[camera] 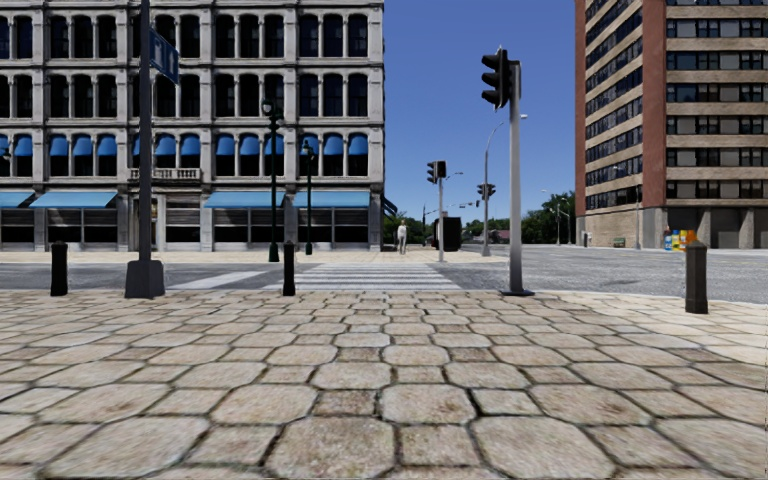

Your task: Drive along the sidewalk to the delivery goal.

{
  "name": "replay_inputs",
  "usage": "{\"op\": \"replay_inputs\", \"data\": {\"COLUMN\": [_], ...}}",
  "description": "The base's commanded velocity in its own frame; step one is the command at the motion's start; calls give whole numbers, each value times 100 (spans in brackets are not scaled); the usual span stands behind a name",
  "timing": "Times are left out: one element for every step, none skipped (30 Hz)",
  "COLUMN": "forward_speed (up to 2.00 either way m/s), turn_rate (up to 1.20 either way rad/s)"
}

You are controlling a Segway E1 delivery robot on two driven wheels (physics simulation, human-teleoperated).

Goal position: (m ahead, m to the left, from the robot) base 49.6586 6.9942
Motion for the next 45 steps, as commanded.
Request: {"op": "replay_inputs", "data": {"forward_speed": [200, 200, 200, 200, 200, 200, 200, 200, 200, 200, 200, 200, 200, 200, 200, 200, 200, 200, 200, 200, 200, 200, 200, 200, 200, 200, 200, 200, 200, 200, 200, 200, 200, 200, 200, 200, 200, 200, 200, 200, 200, 200, 200, 200, 200], "turn_rate": [-1, -1, -1, -1, -1, -1, -1, -1, -1, -1, -1, -1, -1, -1, -1, -1, -1, -1, -1, -1, -1, -1, -1, -1, -1, -1, -1, -1, -1, -1, -1, -1, -1, -1, -1, -1, -1, -1, -1, -1, -1, -1, -1, -1, -1]}}
